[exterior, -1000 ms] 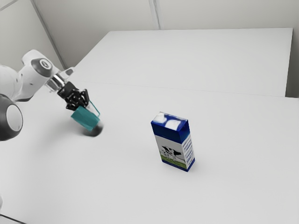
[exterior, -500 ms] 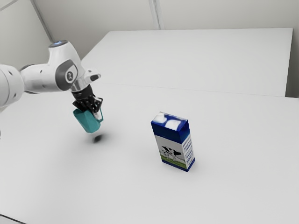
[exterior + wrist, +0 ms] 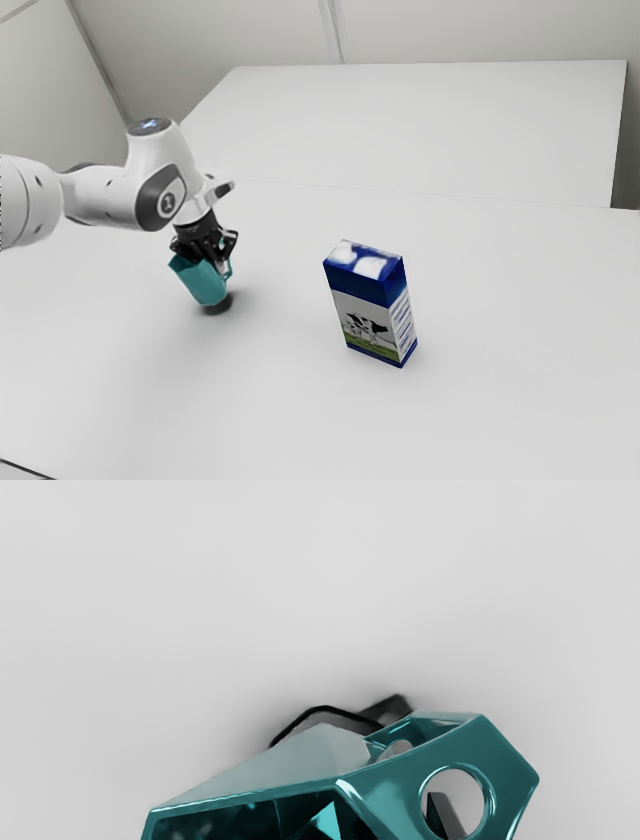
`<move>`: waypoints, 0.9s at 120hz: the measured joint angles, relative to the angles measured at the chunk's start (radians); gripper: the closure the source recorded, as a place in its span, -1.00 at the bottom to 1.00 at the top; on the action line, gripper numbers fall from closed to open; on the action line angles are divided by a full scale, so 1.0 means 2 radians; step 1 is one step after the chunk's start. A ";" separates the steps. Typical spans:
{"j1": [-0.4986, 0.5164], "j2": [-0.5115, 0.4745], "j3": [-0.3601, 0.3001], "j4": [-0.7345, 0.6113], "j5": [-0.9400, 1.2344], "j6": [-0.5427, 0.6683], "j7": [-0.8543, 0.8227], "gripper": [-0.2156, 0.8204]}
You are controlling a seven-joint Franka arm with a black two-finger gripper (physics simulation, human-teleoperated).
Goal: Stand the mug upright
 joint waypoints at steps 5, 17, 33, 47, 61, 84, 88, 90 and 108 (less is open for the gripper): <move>0.000 0.007 0.000 0.001 0.000 0.003 -0.009 0.91; 0.001 0.019 0.000 0.001 0.000 0.011 -0.028 0.92; 0.000 0.026 -0.002 0.001 0.001 0.017 -0.050 0.92; 0.001 0.025 -0.003 0.003 -0.006 0.019 -0.060 0.52; 0.002 0.019 -0.006 0.006 -0.012 0.017 -0.066 0.06; 0.002 0.001 -0.013 0.007 -0.014 0.015 -0.074 -0.32; 0.001 -0.005 -0.016 0.008 -0.014 0.012 -0.075 -0.36; 0.003 -0.007 -0.019 0.010 -0.014 0.010 -0.076 -0.38; -0.006 -0.036 -0.031 0.041 -0.012 -0.019 -0.076 -0.48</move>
